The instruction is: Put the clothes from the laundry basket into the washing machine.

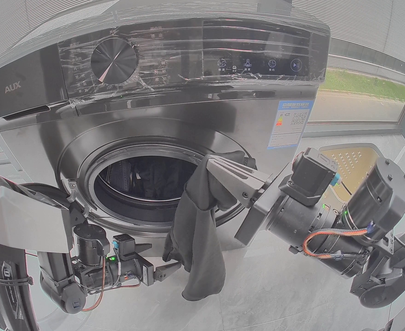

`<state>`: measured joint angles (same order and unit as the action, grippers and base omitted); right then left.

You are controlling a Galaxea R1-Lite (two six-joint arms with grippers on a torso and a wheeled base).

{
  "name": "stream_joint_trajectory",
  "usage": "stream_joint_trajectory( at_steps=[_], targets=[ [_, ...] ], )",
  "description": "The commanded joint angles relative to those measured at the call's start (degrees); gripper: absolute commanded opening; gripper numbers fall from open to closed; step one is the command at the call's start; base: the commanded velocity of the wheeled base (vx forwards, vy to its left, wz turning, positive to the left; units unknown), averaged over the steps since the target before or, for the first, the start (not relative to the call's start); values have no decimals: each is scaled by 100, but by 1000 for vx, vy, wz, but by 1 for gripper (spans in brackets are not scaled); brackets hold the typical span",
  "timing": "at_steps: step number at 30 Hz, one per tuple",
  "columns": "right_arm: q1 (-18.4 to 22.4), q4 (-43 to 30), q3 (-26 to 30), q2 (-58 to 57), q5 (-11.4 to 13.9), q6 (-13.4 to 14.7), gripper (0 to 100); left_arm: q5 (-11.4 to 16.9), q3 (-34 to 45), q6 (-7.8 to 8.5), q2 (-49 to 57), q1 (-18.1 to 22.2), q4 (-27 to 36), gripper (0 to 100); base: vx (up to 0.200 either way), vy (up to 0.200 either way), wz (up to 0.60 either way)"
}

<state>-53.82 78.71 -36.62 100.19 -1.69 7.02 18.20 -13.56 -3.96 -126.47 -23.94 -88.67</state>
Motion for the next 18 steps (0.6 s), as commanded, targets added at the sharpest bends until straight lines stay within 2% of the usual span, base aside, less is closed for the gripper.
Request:
stream_joint_trajectory(
  at_steps=[1, 2, 11, 12, 14, 18],
  targets=[
    [-32, 12, -3, -17, 2, 1, 0, 61, -165, 1, -247, 12, -1, 100, 0, 0, 0],
    [-67, 30, -3, -17, 11, 1, 0, 193, -270, 1, -423, 4, -1, 100, 0, 0, 0],
    [-199, 83, 6, -17, 46, 1, 0, 263, -1211, -26, -1100, 30, -10, 100, 0, 0, 0],
    [-208, 100, -3, -17, 46, 1, 0, 439, -1325, -52, -1179, 30, -10, 0, 0, 0, 0],
    [-234, 100, -12, -17, 55, 1, 0, 623, -1483, -78, -1328, 30, -10, 0, 0, 0, 0],
    [-296, 118, 23, -17, 55, 1, 0, 676, -1852, -78, -1671, 56, -10, 0, 0, 0, 0]
  ],
)
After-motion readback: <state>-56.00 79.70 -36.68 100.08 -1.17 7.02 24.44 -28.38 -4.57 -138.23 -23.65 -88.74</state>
